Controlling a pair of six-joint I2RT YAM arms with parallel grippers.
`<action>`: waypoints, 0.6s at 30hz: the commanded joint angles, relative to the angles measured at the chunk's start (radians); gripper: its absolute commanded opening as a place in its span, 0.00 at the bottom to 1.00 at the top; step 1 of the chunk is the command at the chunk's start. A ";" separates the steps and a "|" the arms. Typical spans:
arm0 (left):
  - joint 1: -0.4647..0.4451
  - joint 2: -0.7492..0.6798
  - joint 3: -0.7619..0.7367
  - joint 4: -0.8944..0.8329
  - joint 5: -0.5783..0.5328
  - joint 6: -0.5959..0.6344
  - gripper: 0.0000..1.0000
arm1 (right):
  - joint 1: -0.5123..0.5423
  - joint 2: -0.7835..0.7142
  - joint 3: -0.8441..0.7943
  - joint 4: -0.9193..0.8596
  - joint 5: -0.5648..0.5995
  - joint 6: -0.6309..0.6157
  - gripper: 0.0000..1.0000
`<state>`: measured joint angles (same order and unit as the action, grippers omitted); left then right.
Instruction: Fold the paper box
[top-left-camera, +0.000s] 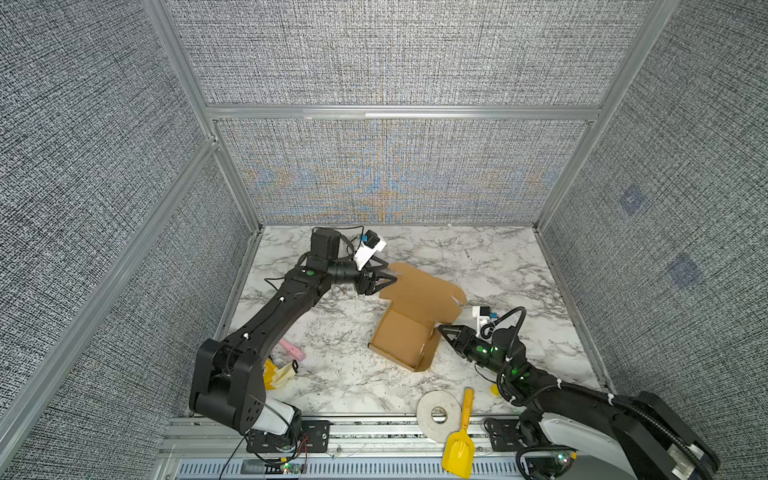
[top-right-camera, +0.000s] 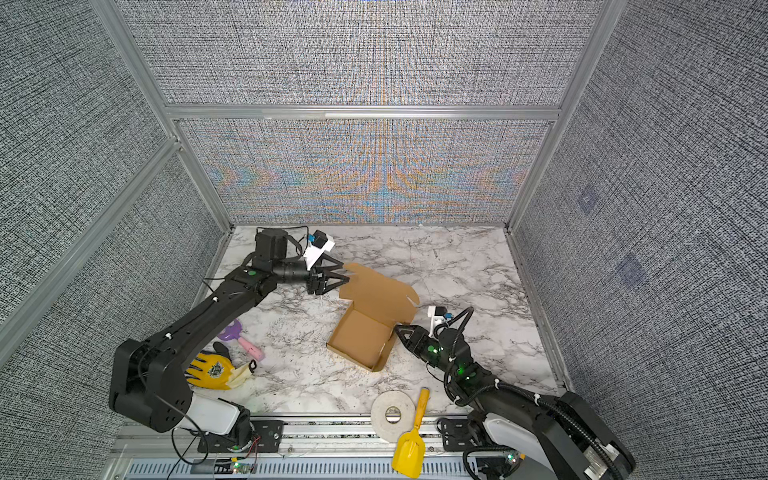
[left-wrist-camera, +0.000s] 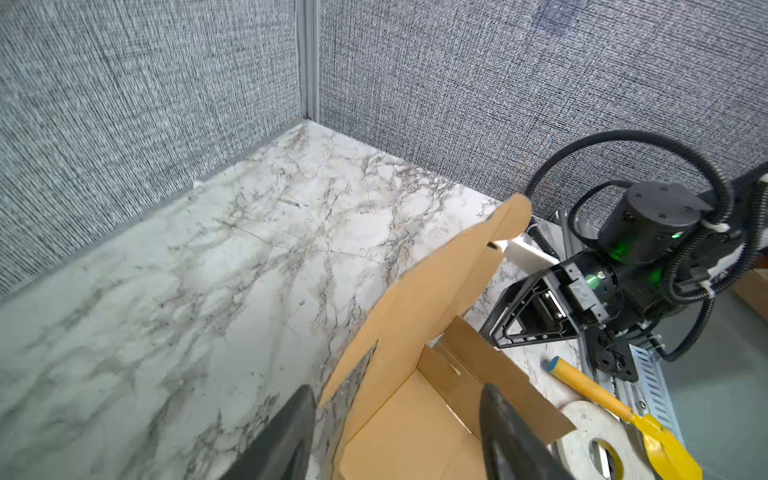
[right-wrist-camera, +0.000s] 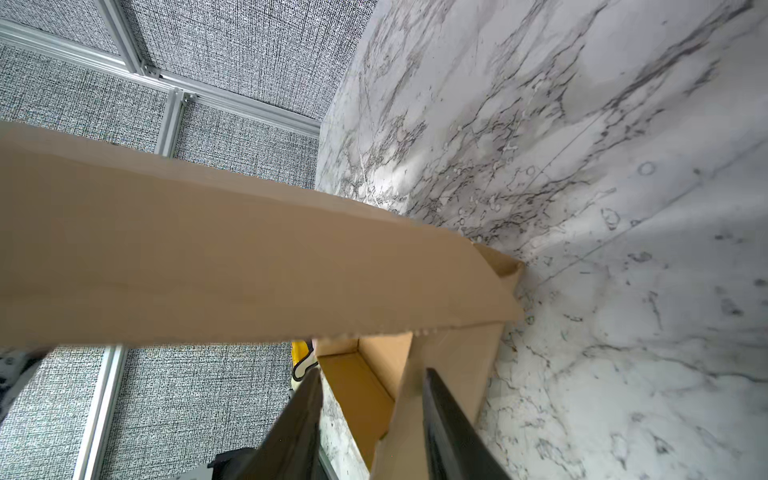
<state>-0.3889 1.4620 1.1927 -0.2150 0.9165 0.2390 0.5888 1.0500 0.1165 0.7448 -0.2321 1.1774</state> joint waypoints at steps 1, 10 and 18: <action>0.001 -0.025 0.061 -0.220 0.036 0.074 0.62 | 0.001 0.012 0.009 0.014 0.004 -0.004 0.41; -0.035 -0.046 0.034 -0.271 0.055 0.045 0.57 | 0.005 0.055 0.031 0.048 -0.003 0.004 0.41; -0.222 -0.028 -0.168 -0.118 -0.010 -0.124 0.53 | 0.020 0.092 0.051 0.069 0.003 0.000 0.41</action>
<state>-0.5812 1.4273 1.0683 -0.4244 0.9386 0.2176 0.6048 1.1290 0.1577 0.7670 -0.2356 1.1736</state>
